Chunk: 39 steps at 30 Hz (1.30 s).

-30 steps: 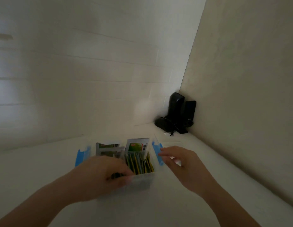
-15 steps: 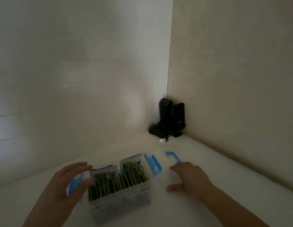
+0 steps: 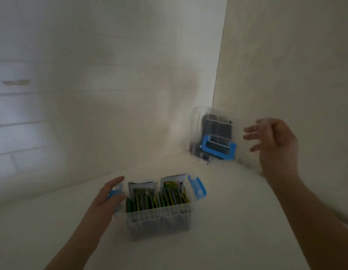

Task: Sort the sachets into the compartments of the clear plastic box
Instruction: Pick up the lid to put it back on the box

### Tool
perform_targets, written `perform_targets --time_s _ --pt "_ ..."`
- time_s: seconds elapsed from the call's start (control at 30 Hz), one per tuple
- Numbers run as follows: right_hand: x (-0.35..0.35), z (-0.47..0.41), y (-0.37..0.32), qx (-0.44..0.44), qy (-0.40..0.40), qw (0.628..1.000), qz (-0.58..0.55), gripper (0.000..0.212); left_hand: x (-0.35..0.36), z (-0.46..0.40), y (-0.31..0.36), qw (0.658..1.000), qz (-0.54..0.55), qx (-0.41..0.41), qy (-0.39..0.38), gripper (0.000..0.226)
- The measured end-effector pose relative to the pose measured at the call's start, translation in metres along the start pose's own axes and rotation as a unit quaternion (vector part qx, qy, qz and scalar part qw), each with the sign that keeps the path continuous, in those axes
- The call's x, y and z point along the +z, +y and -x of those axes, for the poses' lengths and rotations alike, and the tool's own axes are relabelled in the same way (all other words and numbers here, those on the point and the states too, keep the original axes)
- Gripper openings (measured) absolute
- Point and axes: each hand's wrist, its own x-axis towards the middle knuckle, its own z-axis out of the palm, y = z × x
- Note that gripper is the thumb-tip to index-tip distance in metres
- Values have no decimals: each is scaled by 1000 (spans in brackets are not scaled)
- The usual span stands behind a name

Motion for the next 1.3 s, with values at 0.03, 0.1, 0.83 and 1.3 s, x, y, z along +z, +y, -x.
perform_targets --time_s 0.03,0.1,0.83,1.3 --pt "11 0 -2 41 -17 998 -43 19 0 0 1 1000 5 -3 1 37" --pt "36 3 -1 153 -74 980 -106 23 0 -3 1 1000 21 -6 4 36" --pt "115 35 57 122 -262 919 268 44 9 -4 22 996 46 -60 36 50" --pt "72 62 89 340 -349 871 70 74 4 -4 16 984 145 -102 4 62"
